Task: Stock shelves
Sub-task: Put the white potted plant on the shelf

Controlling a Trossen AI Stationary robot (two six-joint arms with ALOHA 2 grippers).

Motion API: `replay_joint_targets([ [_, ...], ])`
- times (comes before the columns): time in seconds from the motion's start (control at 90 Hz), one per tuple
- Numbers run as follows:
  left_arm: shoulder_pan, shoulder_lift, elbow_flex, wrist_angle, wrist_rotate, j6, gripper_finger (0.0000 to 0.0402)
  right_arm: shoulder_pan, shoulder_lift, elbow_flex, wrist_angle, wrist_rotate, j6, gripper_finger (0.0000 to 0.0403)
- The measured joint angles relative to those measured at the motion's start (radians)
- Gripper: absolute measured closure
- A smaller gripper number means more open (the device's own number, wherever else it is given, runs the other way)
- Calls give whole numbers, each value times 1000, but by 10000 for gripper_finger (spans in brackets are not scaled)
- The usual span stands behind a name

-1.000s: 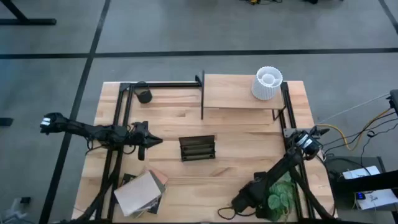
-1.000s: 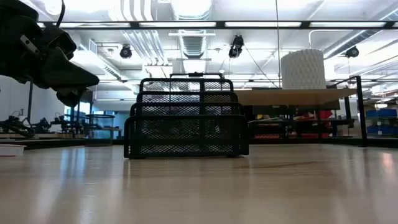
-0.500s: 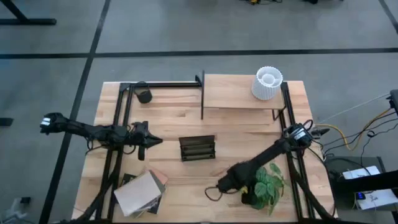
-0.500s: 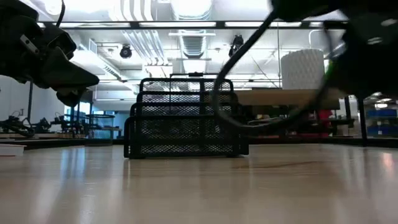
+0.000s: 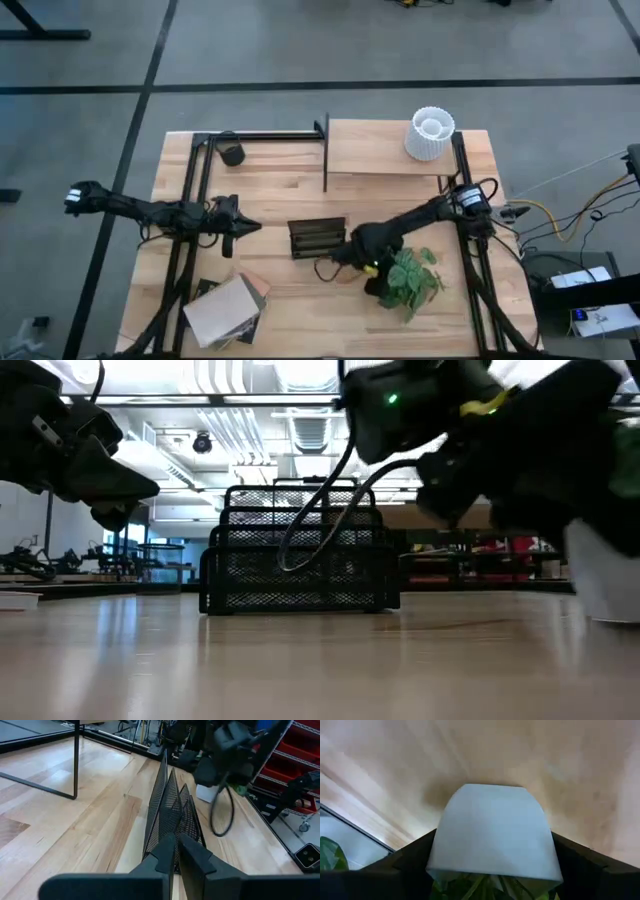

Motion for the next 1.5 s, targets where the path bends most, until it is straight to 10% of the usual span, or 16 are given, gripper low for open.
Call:
replay_joint_targets([
  [1.189,0,0,0,0,0,0,395,-80,-13,41,50,29,106,34],
  [1.5,0,0,0,0,0,0,395,-81,-13,164,48,204,109,34],
])
